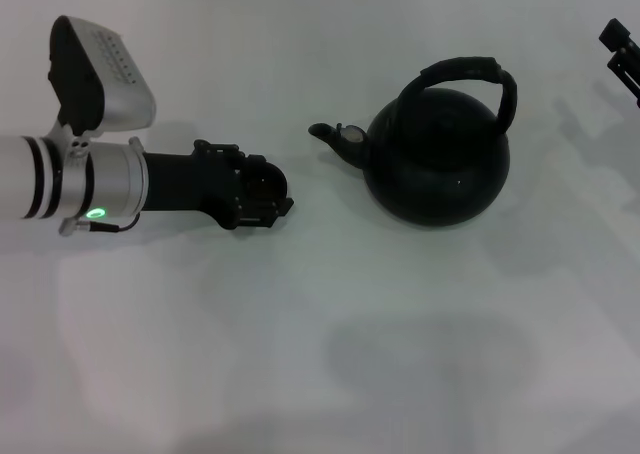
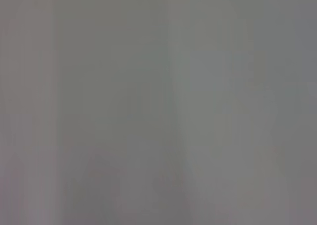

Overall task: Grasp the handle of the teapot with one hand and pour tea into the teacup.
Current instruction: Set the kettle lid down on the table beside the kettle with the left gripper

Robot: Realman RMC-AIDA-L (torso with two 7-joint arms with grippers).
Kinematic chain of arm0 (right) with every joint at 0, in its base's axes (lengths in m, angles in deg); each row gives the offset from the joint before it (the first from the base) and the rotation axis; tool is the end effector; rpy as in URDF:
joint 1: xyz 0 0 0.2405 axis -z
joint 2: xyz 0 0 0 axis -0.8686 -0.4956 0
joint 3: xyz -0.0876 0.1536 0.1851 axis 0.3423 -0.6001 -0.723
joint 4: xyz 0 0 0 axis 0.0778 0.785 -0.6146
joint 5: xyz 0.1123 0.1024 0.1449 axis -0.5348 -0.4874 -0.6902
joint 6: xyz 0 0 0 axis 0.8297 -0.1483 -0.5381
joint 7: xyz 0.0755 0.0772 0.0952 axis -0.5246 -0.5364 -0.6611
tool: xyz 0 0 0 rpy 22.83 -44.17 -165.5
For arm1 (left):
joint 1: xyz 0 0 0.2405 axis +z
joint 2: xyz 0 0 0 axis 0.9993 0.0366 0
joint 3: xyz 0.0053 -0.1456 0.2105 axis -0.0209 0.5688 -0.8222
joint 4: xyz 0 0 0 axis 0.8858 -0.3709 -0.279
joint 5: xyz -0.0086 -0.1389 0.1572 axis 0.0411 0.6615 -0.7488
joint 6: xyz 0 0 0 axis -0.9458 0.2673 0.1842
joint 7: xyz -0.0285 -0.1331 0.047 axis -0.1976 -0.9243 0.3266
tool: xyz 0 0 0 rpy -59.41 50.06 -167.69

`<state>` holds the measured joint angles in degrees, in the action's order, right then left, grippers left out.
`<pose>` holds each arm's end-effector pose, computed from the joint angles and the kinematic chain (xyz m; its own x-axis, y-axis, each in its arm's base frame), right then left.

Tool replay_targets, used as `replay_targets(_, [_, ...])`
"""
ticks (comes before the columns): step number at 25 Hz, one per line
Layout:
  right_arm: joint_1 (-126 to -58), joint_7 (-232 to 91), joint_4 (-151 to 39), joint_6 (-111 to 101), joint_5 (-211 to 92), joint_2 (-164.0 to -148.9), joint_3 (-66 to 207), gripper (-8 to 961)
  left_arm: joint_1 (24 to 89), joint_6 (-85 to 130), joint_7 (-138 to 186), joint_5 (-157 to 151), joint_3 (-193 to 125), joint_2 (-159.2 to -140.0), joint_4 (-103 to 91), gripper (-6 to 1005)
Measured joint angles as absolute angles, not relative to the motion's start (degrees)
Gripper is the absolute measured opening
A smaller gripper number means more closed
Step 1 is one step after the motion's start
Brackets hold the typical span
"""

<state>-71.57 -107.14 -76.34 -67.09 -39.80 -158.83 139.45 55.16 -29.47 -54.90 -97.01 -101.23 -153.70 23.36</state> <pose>0.3431 0.2919 0.0273 0.6435 -0.0078 -0.7654 -0.6931 -0.4302 -0.5783 -0.2676 0.3481 -0.0773 0.9208 0.3394 0.1923 0.3823 -0.8830 -0.2722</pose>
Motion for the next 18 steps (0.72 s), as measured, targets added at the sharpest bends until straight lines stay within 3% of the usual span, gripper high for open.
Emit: replay_targets(18, [-71.10, -107.14, -76.34, -67.89, -39.79, -158.83, 139.47, 647, 55.20, -28.89, -55.24, -96.25, -100.81, -153.70, 22.58, 725])
